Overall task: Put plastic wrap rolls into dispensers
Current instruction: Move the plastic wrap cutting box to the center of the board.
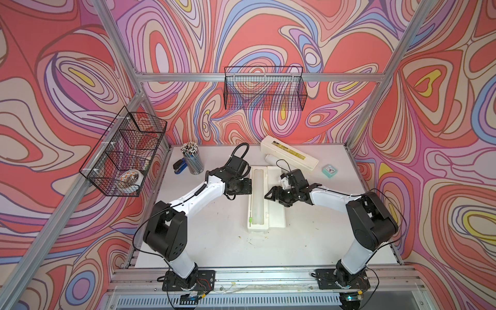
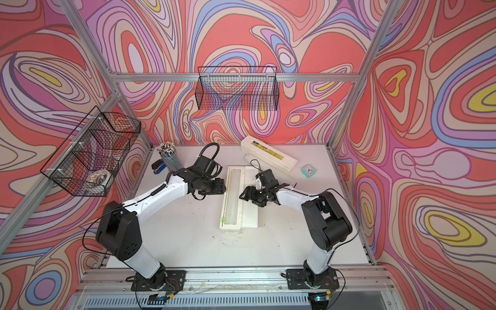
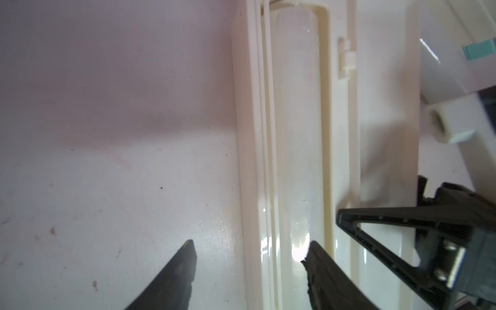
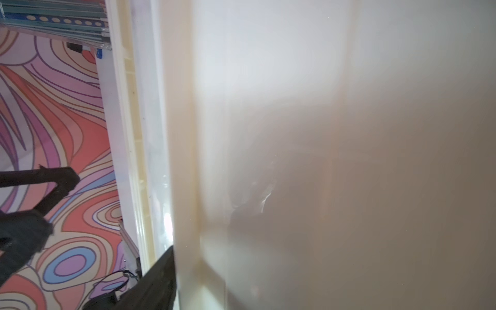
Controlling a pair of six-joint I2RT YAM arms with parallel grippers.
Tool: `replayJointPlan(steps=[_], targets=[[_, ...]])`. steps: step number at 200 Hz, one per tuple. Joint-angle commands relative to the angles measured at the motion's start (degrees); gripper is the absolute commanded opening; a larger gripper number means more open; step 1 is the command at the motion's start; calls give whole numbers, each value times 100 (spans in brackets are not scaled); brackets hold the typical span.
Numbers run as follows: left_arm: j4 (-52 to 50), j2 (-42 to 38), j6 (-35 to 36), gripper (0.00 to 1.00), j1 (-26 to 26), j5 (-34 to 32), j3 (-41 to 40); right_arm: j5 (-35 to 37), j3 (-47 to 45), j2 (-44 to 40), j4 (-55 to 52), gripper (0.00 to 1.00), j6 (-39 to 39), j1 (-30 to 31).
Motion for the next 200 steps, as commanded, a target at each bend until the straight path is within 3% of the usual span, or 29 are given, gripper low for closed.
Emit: replayJointPlan(steps=[1,68,91,147,170,200], targets=[[-368,-458,287,67,319,-64,8,194,110,464,754,67,892,538],[-652,-966,862,68,1026,155,195,862,2887,2438,-48,71,586,1217],[-570,-1035,895,68,1128,299,154,964,3694,2800,-495,80,385,1226],[-543,-752,887,71,1137,598,647,2510,3910,1519,-2497,96,-1373,1084],[-488,-522,716,72,1051,710,990,2859,3742,1022,-2906,98,-1945,515],[-478,-161,603,73,752,515,1423,2668,3932,853,-3038,98,-2691,-416]])
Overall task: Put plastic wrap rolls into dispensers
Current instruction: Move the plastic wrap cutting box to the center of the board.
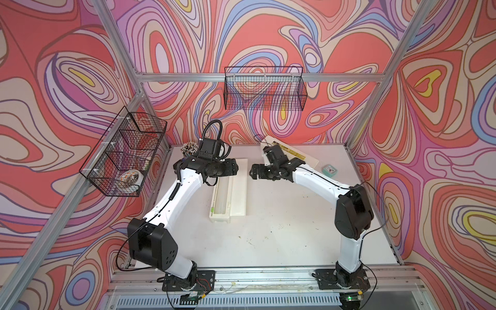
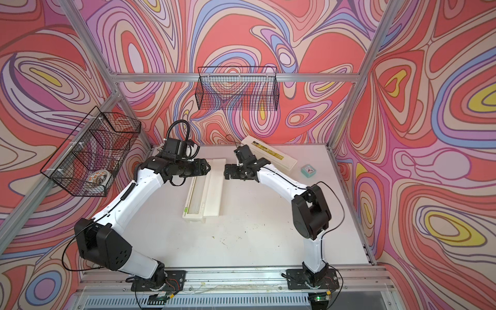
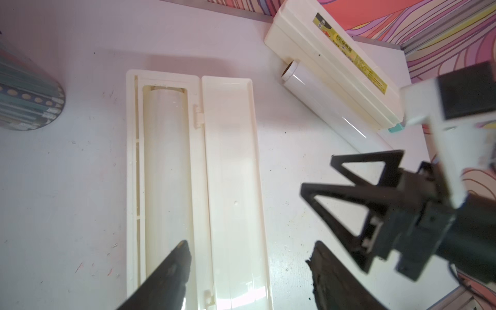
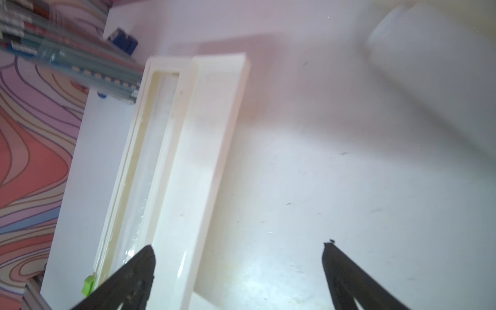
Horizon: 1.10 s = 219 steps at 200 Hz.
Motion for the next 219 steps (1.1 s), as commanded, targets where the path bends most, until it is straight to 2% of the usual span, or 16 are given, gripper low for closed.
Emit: replayJointPlan(steps=[1,36,52,113,131,160,219], targets=[[-41,320,-120,73,-248,-51,348,362,186,-17,-601,98,-996,-665],[135,858,-390,76,-586,-41,604,1027,1400,957,-1024,98,-2178,-1426],[182,1124,-480,78,-750,13,737,1077,1853,1361,-947,98,-2558,-1679],[88,1847,-619,83,-1079,-133,1145,510,3109,2804,-982,98,-3588,-2276],[50,1942,-641,84,-1088,-160,1189,694,3380,3084,-1077,98,-3756,-2308],[-12,2032,-644,84,-1101,-155,1249,615,3672,3391,-1414,98,-3974,-2332],[-30,1999,-467,84,-1097,-83,1153,377,3405,3401,-2018,98,-3417,-2345]])
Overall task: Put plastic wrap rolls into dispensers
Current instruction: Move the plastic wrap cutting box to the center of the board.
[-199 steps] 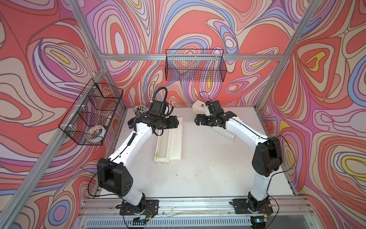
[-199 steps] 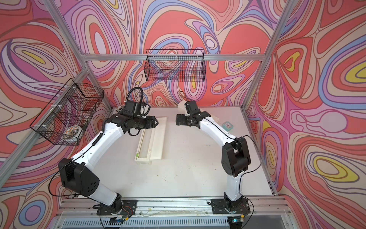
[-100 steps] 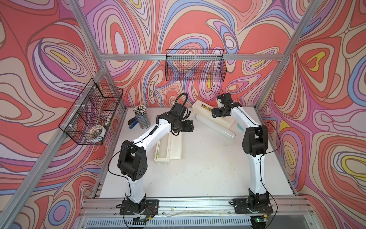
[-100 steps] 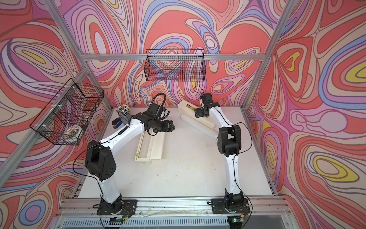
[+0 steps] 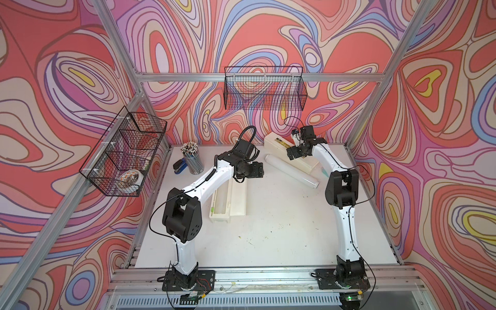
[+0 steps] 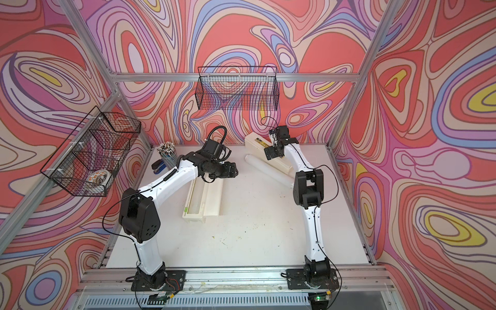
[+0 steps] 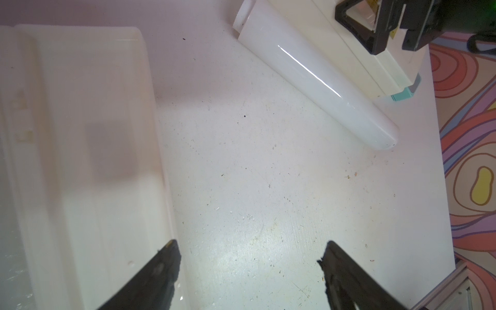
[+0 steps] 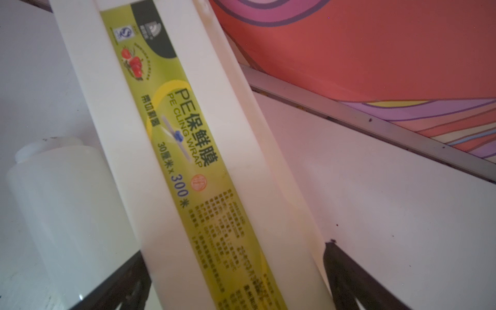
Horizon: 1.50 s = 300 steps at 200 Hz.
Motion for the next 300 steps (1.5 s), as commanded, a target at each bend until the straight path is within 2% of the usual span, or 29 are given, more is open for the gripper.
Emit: replayJointPlan(steps=[1,33,53,93,113,135,182,203,229,259,300], targets=[[-168,62,89,84,-2,-16,57,-50,-249,248,-910,97,430,-28],[-20,-126,194,84,-4,94,-253,-70,-1248,-381,-829,90,1048,-18],[98,-291,256,84,0,142,-503,-30,-2194,-1004,-619,87,1454,100],[244,-534,375,84,6,359,-933,540,-3483,-1830,-622,85,2416,842],[308,-666,402,84,10,439,-1169,697,-4045,-2191,-571,81,3117,1128],[313,-748,397,84,12,559,-1383,887,-4588,-2635,-670,70,3834,1387],[464,-925,342,84,12,671,-1808,1015,-5512,-3383,-774,72,4607,2005],[475,-944,350,84,11,684,-1900,1059,-5589,-3465,-639,75,4525,2033],[445,-982,345,84,12,653,-1921,1253,-5449,-3533,-706,78,4002,2062],[425,-1116,333,84,12,535,-1945,1522,-5316,-3579,-1011,98,3682,2057],[403,-1146,271,84,12,469,-1891,1754,-4334,-2933,-1183,98,3767,2062]])
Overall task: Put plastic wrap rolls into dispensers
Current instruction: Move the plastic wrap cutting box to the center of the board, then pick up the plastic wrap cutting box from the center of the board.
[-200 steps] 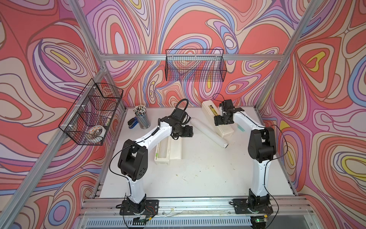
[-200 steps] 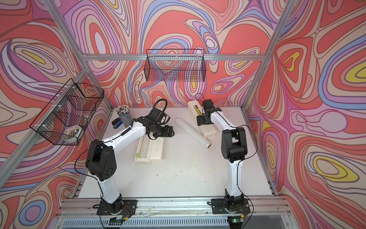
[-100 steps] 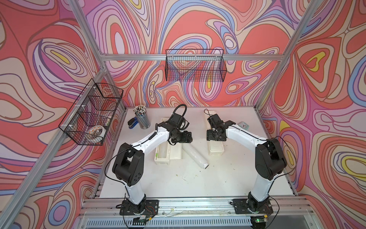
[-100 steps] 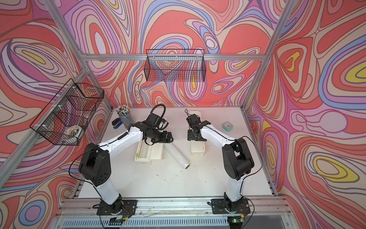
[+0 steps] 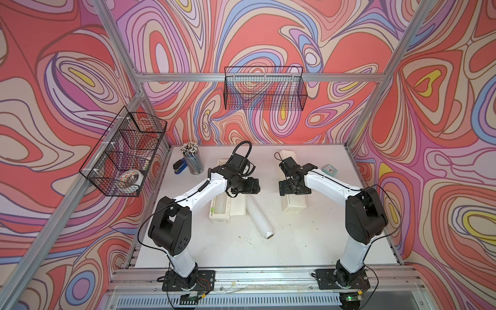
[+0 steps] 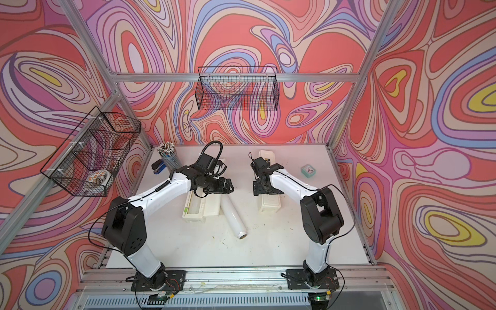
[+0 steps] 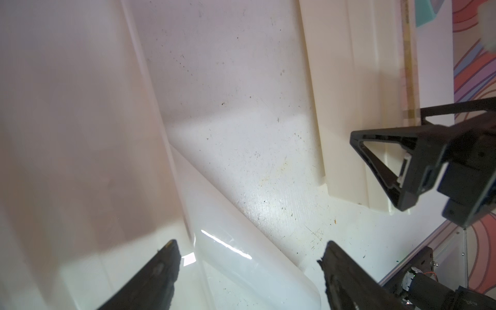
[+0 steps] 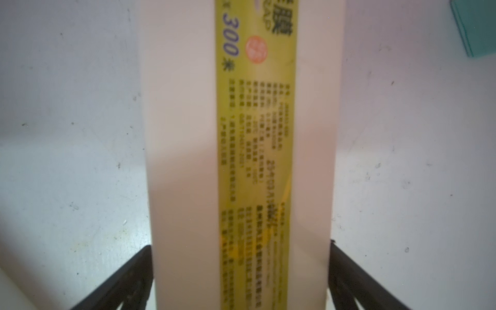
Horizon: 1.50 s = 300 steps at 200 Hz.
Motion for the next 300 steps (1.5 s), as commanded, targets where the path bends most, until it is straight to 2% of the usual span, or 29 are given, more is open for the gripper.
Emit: replayJointPlan(steps=[1,34,72,91,153,207,251,300], targets=[[3,-143,-29,84,10,-104,-8,155,528,525,-346,98,1,8],[-70,-186,-29,84,9,-208,27,196,1172,783,-395,98,-201,-19],[-19,-125,-52,85,8,-223,86,-267,1916,1063,-419,98,-420,-397],[-40,-21,-48,85,10,-227,192,-263,2199,1201,-480,98,-525,-504],[-69,377,-5,87,9,-192,551,-902,3324,2187,-108,98,-942,-966],[-125,562,58,87,102,-197,703,-1226,4673,3263,-470,98,-953,-1241],[-199,750,89,87,220,-112,874,-1445,5151,3874,-546,98,-904,-1243],[-216,953,113,88,315,-34,1094,-1586,4586,3463,14,98,-882,-1208]])
